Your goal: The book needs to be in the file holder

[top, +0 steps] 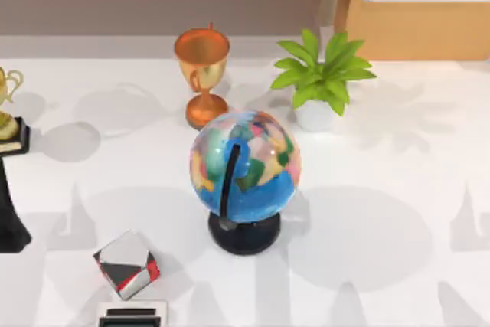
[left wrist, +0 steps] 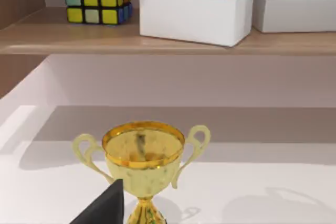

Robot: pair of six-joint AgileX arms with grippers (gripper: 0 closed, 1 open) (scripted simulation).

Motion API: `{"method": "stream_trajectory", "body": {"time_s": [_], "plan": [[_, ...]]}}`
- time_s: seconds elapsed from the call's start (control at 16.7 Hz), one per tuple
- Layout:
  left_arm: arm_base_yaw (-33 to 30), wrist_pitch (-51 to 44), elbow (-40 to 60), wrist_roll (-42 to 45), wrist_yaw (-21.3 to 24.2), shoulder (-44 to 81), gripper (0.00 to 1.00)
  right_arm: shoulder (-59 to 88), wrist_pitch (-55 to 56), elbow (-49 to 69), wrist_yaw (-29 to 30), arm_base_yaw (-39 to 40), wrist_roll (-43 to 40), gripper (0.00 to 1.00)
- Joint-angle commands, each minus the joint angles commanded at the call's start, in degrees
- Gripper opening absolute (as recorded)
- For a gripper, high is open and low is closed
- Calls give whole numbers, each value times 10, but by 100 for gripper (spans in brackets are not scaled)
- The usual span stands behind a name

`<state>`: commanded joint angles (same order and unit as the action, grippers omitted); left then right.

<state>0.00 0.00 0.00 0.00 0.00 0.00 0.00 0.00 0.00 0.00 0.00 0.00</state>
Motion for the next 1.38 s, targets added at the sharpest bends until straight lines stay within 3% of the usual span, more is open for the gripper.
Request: {"method": "stream_trajectory", "body": {"time_s": [0.24,0.54,1.02,1.38], "plan": [[0,0,0,0,0,0,100,17,5,16,12,14,-1,100],[0,0,0,0,0,0,100,163,42,145,98,110,-4,100],[0,0,0,0,0,0,100,652,147,512,286,306,-9,100],[0,0,0,0,0,0,100,1057,235,804,391,398,-9,100]]}}
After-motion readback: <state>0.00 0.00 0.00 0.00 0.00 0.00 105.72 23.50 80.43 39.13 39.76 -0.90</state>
